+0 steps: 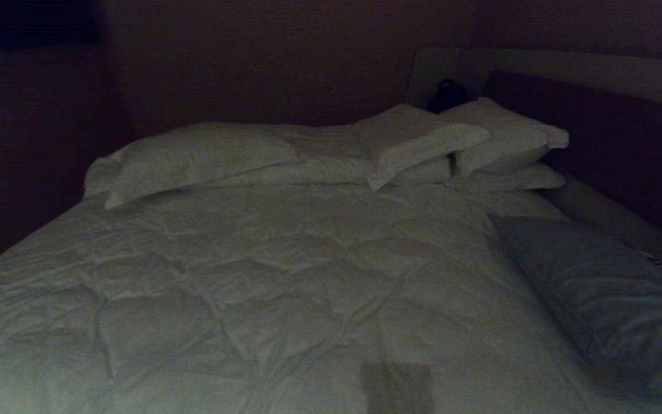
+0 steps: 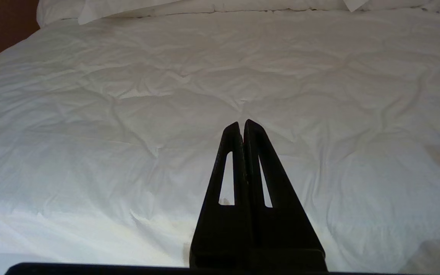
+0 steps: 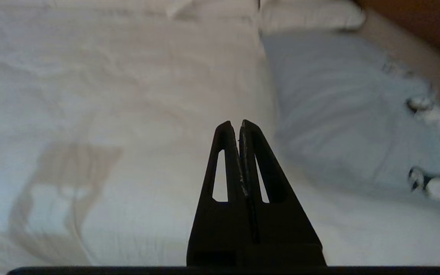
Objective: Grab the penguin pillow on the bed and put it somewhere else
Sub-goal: Pick up the pillow
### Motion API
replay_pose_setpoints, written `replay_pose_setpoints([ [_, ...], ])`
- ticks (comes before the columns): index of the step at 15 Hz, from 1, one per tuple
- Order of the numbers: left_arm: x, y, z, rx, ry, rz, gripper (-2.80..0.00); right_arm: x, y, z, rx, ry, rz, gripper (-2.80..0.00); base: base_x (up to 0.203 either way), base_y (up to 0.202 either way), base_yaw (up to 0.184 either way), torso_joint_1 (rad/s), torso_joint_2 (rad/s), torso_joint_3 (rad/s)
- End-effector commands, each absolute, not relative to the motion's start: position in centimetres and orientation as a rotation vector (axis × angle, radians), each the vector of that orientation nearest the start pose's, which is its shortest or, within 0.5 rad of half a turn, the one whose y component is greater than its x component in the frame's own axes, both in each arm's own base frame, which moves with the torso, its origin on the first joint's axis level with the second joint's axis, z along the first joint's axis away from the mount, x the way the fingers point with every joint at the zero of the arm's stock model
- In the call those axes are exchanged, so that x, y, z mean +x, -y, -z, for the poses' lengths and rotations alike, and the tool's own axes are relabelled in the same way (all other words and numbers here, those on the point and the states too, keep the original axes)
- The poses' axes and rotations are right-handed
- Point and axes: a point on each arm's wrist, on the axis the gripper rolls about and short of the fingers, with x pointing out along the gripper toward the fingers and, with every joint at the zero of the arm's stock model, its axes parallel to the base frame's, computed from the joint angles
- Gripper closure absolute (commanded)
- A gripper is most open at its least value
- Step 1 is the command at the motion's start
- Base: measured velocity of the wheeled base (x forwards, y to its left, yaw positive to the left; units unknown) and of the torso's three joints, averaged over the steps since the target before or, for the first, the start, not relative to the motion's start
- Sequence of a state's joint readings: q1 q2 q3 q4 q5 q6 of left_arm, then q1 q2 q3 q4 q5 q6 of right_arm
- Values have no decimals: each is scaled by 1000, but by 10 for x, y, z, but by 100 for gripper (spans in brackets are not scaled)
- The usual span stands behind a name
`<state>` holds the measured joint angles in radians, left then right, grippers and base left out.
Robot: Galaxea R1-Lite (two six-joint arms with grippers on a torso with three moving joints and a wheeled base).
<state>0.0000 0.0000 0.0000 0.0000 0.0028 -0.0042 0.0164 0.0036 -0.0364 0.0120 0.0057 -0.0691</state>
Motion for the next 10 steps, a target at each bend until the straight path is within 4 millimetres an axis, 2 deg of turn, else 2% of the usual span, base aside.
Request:
replay_pose_setpoints([
  [1, -23, 0, -75, -5, 0, -3, 0, -33, 0, -101, -72, 44, -24, 0, 0, 0, 0, 0, 0, 0],
  [4, -23, 0, -75, -5, 0, -3, 0, -43, 0, -130, -83, 43, -27, 0, 0, 0, 0, 0, 0, 0],
  [7, -23, 0, -75, -5, 0, -3, 0, -31, 0, -168, -91, -15, -31, 0, 0, 0, 0, 0, 0, 0],
  [10, -23, 0, -75, -5, 0, -3, 0, -6, 0, -196, -94, -102, -36, 0, 0, 0, 0, 0, 0, 0],
])
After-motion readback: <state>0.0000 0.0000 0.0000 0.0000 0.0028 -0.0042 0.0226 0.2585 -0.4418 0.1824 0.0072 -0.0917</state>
